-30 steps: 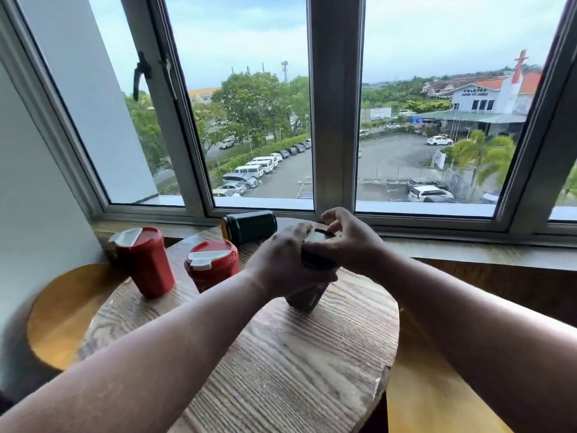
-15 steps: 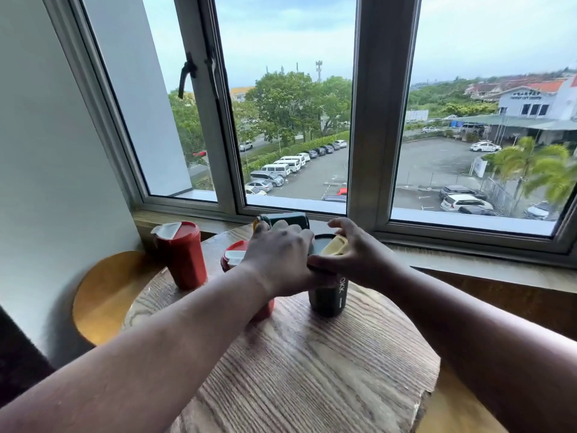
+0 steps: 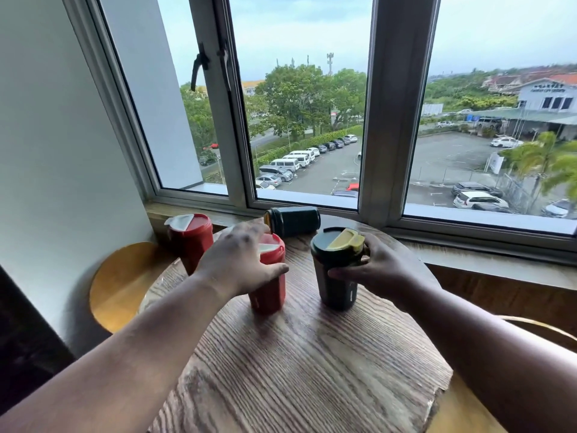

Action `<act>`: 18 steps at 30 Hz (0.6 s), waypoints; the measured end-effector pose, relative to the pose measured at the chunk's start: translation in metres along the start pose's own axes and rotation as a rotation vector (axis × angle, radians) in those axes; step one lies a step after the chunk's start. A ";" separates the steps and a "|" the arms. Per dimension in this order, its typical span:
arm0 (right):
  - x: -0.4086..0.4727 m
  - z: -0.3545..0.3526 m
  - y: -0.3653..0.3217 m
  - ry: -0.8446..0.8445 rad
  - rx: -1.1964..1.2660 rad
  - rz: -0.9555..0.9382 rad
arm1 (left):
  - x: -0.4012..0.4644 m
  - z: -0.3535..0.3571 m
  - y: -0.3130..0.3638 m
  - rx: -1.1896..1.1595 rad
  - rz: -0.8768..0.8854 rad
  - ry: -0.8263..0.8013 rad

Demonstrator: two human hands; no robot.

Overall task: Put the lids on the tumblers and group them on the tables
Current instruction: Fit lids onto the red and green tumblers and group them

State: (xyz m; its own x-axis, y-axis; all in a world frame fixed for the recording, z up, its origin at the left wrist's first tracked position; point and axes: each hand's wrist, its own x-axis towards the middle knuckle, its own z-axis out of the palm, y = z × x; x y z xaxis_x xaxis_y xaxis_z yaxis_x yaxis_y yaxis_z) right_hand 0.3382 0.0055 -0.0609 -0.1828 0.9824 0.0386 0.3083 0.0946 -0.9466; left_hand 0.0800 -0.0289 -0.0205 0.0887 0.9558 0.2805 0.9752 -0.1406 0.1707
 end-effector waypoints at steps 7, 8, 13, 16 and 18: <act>0.004 0.013 -0.006 -0.016 0.004 -0.064 | -0.001 -0.010 -0.003 -0.113 0.128 -0.008; 0.004 0.015 -0.007 -0.033 0.013 -0.075 | -0.004 -0.011 -0.004 -0.124 0.150 -0.017; 0.002 0.020 -0.015 -0.128 0.051 -0.099 | -0.013 -0.016 -0.010 -0.188 0.180 -0.030; 0.002 0.023 -0.018 -0.173 0.069 -0.104 | -0.015 -0.016 -0.013 -0.197 0.178 -0.022; 0.002 0.026 -0.019 -0.177 0.081 -0.102 | -0.017 -0.016 -0.013 -0.206 0.175 -0.015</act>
State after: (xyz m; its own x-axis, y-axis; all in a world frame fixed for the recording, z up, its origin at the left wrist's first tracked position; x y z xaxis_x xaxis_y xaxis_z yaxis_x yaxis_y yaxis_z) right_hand 0.3081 0.0015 -0.0514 -0.3728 0.9240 0.0849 0.2050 0.1713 -0.9637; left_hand 0.0623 -0.0473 -0.0123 0.2570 0.9156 0.3091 0.8832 -0.3524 0.3094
